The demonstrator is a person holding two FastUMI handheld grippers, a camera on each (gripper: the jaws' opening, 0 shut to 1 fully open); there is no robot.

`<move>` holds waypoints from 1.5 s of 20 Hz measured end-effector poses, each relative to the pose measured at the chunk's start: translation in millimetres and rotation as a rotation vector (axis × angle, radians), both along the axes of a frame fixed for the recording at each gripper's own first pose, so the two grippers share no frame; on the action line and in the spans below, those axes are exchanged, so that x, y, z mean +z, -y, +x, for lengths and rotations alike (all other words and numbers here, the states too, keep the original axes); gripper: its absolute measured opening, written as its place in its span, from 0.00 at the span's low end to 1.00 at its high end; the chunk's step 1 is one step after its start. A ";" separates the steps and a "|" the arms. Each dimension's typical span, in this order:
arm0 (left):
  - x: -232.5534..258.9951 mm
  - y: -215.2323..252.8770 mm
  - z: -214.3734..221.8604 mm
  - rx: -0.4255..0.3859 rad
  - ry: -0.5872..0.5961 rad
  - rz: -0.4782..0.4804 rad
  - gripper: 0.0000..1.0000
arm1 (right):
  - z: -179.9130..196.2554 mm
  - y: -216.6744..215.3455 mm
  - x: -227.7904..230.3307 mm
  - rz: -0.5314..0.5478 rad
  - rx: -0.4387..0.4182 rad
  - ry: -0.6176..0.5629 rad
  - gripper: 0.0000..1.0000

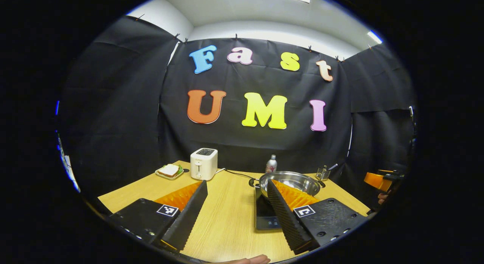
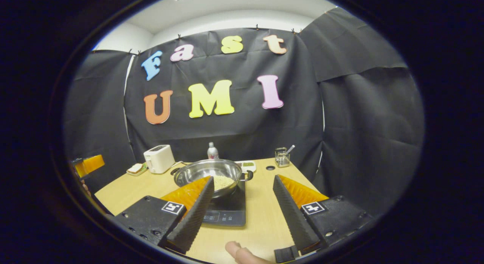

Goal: First push the handle of the pot to place it horizontally, then grasp the pot with both hands and set it on the induction cooktop.

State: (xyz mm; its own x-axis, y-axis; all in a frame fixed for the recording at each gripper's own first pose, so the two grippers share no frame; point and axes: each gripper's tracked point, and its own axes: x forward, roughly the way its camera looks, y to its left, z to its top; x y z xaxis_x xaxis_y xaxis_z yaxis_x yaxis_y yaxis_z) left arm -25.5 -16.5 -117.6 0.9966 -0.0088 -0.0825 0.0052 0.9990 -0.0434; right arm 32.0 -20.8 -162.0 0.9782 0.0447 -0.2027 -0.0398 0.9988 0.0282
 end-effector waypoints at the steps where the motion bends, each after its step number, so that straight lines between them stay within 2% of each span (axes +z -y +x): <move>1: 7.6 -0.5 -4.5 -0.002 0.015 0.017 0.94 | -5.8 2.2 7.6 0.000 -0.003 0.014 0.98; 10: 49.8 14.5 -29.0 -0.016 0.106 0.081 0.94 | -39.2 20.6 53.3 -0.015 -0.024 0.094 0.97; 21: 72.8 24.6 -54.7 -0.017 0.148 0.045 0.94 | -80.5 22.6 104.9 -0.011 -0.015 0.207 0.96; 24: 73.9 38.0 -58.8 -0.055 0.160 0.032 0.94 | -95.0 18.4 123.2 0.017 -0.015 0.280 0.97; 30: 79.9 38.9 -64.4 -0.051 0.190 0.066 0.94 | -106.4 17.1 130.8 -0.011 -0.030 0.320 0.98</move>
State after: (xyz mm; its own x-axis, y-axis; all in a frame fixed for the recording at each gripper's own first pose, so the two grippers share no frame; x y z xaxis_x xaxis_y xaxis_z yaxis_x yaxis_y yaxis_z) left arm -89.8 -55.4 -37.7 0.9927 -0.0603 0.1047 0.0576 0.9979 0.0287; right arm -74.4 -38.0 -31.2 0.9932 0.0148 0.1152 -0.0159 0.9998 0.0085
